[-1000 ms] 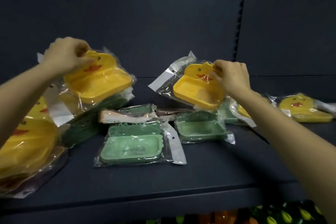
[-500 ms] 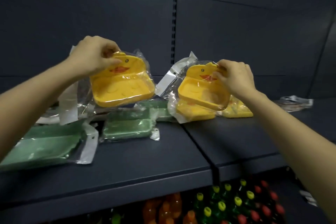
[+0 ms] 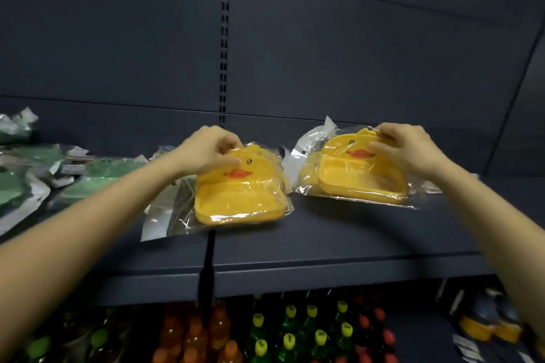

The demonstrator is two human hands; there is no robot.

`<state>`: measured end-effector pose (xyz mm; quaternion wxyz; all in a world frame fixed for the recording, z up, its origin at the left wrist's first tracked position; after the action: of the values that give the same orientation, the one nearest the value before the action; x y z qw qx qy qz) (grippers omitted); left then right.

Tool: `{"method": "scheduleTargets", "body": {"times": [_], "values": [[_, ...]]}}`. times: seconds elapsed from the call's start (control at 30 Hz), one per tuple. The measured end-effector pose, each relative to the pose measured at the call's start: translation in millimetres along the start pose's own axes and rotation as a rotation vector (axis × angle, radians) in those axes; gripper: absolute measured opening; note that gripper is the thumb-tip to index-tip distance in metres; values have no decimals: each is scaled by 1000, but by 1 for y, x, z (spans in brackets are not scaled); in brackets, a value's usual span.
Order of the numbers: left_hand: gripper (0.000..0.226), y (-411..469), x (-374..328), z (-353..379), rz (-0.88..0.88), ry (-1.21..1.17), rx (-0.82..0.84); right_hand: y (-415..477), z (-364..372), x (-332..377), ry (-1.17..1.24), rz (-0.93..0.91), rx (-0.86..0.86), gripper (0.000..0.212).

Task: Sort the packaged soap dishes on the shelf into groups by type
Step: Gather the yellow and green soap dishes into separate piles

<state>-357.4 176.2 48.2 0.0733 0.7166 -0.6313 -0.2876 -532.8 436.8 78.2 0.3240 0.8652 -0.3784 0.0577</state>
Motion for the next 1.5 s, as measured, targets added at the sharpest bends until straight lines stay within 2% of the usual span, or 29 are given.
{"method": "scheduleTargets", "body": {"times": [0.13,0.37,0.57,0.63,0.73,0.83,1.0,1.1,1.17,1.37,1.5], "values": [[4,14,-8,40,6,49,39,3,3,-26,59,-12,75,17],[18,38,2,59,-36,88,17,11,30,-48,98,-69,215,14],[16,47,11,65,-29,58,45,32,75,-42,-50,-98,296,12],[9,48,9,66,-16,47,65,34,83,-42,-77,-76,295,21],[21,50,12,68,-33,66,68,37,93,-41,-102,-54,274,35],[33,50,14,68,-49,161,49,39,98,-36,-169,-74,250,35],[31,50,6,67,-26,387,83,43,100,-31,-284,-92,299,44],[40,49,4,62,-42,309,167,44,94,-18,-261,-126,299,55],[45,46,4,54,-53,232,169,45,89,-5,-209,-164,266,54],[36,16,22,6,-128,173,-7,39,87,56,-140,-352,204,45],[34,-23,49,-34,-226,207,-57,35,100,104,-90,-435,212,42]]}}
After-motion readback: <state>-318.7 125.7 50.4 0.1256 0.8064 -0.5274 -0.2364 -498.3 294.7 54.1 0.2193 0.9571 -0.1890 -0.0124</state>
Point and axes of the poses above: each hand's wrist, its own y-axis towards the middle knuckle, its own z-axis out of the palm, x = y × z, the point moved 5 cm from there along y, towards the middle knuckle, and after that the axes turned 4 degrees about z, right-handed, at the moved point
